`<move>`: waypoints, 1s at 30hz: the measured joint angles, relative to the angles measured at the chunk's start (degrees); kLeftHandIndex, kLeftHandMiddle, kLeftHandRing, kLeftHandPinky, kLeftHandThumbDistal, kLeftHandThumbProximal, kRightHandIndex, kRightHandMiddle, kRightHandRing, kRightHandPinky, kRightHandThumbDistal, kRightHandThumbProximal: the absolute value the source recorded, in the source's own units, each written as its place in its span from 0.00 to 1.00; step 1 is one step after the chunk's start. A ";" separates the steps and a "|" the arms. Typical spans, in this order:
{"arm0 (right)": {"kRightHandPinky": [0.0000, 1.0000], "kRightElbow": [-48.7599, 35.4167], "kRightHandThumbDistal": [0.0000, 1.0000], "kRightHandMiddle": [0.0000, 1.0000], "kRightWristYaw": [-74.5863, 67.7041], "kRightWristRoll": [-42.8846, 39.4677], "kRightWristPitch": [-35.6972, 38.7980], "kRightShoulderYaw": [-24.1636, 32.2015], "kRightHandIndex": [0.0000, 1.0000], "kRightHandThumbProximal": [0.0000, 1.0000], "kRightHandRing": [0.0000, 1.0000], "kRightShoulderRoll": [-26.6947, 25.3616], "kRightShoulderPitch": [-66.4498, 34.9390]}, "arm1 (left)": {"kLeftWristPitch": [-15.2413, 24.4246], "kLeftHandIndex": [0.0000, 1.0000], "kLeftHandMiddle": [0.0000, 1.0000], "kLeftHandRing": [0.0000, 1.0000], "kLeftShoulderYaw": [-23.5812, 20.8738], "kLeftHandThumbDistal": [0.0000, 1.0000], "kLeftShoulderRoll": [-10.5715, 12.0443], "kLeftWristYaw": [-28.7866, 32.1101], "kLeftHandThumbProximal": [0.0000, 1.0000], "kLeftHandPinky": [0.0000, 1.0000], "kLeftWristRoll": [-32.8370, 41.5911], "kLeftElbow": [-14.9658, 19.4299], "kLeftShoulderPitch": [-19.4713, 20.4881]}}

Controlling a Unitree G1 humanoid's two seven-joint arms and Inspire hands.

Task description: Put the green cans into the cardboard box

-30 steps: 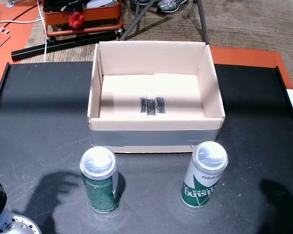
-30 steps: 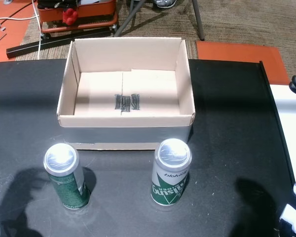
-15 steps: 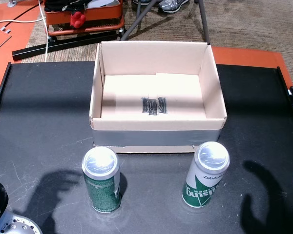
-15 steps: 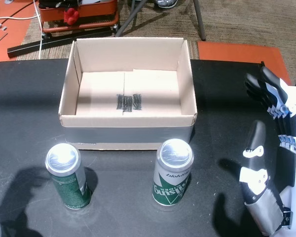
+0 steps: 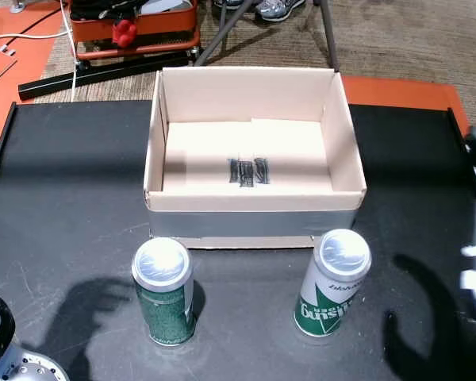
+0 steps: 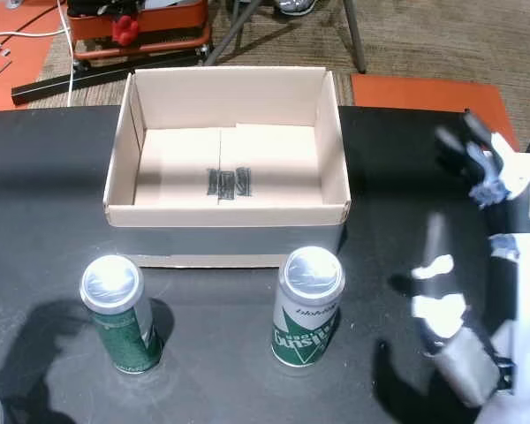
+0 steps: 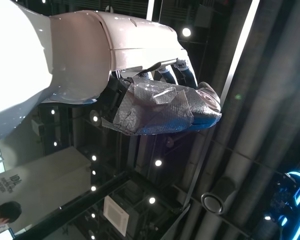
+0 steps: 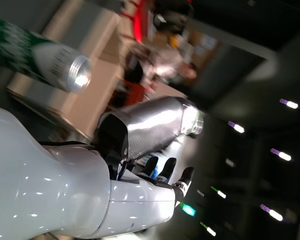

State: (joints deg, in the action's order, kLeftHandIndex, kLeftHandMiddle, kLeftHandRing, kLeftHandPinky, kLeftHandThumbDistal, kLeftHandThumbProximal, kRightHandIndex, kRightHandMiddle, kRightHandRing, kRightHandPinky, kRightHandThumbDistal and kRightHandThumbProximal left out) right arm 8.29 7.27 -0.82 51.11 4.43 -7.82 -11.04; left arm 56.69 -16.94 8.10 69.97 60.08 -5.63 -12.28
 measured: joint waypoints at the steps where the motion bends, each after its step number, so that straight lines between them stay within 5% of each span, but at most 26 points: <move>1: 0.88 0.73 0.45 0.84 0.17 0.01 -0.32 -0.25 0.81 0.18 0.87 0.00 0.09 | 0.20 0.65 0.73 0.83 0.00 0.09 0.00 -0.10 0.82 0.85 0.00 0.00 0.00; 20: 0.94 10.65 0.81 0.90 7.00 -1.40 -3.95 -2.96 0.85 0.44 0.92 -1.79 6.19 | 0.40 0.65 0.73 0.83 0.09 0.10 0.00 -0.36 0.81 0.84 0.00 -0.12 -0.01; 30: 0.96 13.41 0.96 0.95 9.81 -1.92 -5.28 -3.83 0.90 0.38 0.96 -2.70 6.97 | 0.40 0.65 0.73 0.83 0.19 0.07 0.00 -0.41 0.80 0.84 0.00 -0.12 -0.04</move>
State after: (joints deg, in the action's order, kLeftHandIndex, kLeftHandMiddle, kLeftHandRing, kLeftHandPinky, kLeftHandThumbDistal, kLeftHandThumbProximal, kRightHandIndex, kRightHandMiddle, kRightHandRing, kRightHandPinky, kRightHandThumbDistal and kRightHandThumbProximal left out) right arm 21.70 17.08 -2.73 45.82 0.60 -10.52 -4.06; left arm 57.09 -16.75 8.10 69.56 60.08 -5.74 -12.31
